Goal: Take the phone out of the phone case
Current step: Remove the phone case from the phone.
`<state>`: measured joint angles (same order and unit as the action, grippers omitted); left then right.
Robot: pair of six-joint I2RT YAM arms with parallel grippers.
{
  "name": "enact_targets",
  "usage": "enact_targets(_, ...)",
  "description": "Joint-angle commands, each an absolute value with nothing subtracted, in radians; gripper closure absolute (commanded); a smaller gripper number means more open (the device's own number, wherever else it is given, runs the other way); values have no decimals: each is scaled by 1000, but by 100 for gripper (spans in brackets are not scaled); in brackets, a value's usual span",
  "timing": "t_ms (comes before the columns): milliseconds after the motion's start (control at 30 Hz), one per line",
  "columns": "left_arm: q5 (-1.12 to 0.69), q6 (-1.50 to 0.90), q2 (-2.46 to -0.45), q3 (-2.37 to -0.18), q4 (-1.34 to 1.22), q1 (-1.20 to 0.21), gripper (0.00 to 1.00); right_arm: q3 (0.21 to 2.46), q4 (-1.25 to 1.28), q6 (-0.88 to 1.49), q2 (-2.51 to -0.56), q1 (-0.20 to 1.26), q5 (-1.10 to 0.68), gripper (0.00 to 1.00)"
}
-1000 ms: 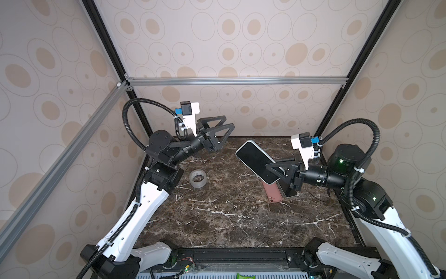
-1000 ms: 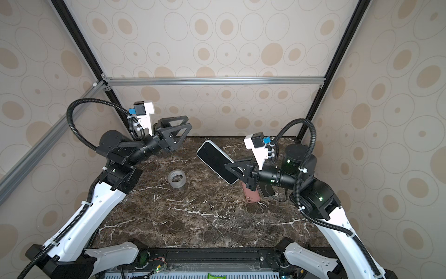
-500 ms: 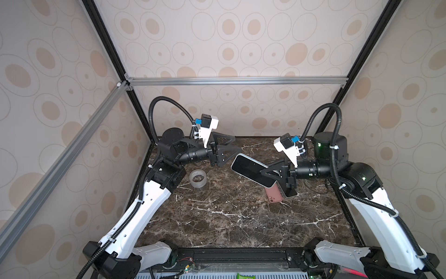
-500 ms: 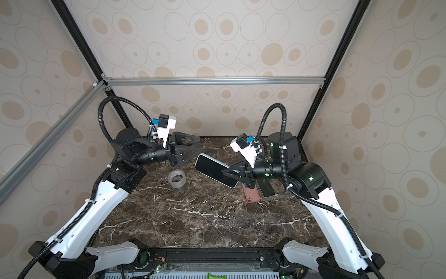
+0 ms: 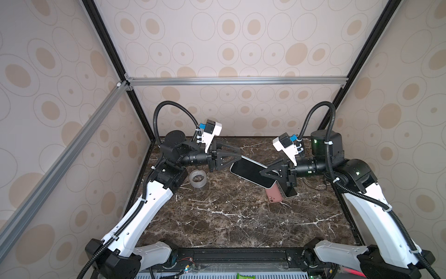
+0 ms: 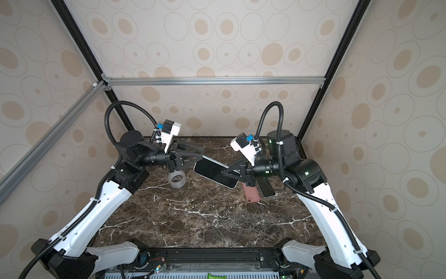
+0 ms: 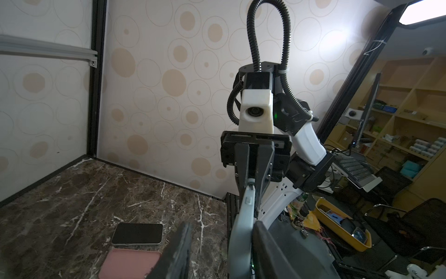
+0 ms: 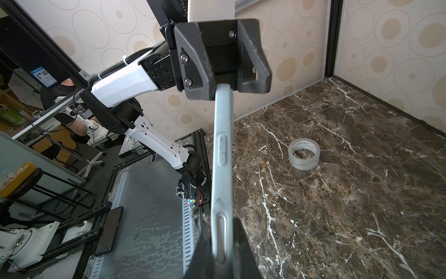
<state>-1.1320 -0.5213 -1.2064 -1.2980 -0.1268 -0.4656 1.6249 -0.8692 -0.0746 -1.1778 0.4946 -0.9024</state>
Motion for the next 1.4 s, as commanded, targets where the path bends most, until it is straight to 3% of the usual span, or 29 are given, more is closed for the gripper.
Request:
enact_targets(0, -1187, -540, -1213, -1295, -154, -463, 67, 1633, -860, -128, -1178, 493, -952, 100)
enact_targets(333, -1224, -591, -1224, -1270, -178, -473, 100, 1607, -831, -237, -1168, 494, -901, 100)
enact_targets(767, -1305, -768, -1256, -1228, -275, -481, 100, 1363, -562, -859, -1028, 501, -690, 100)
enact_targets(1100, -1341, -844, -1286, -1198, -341, -510, 100, 1313, -458, -984, -973, 509, -612, 100)
enact_targets(1367, -1362, -883, -1331, -1201, -321, -518, 100, 1366, -539, -1156, -987, 574, -537, 100)
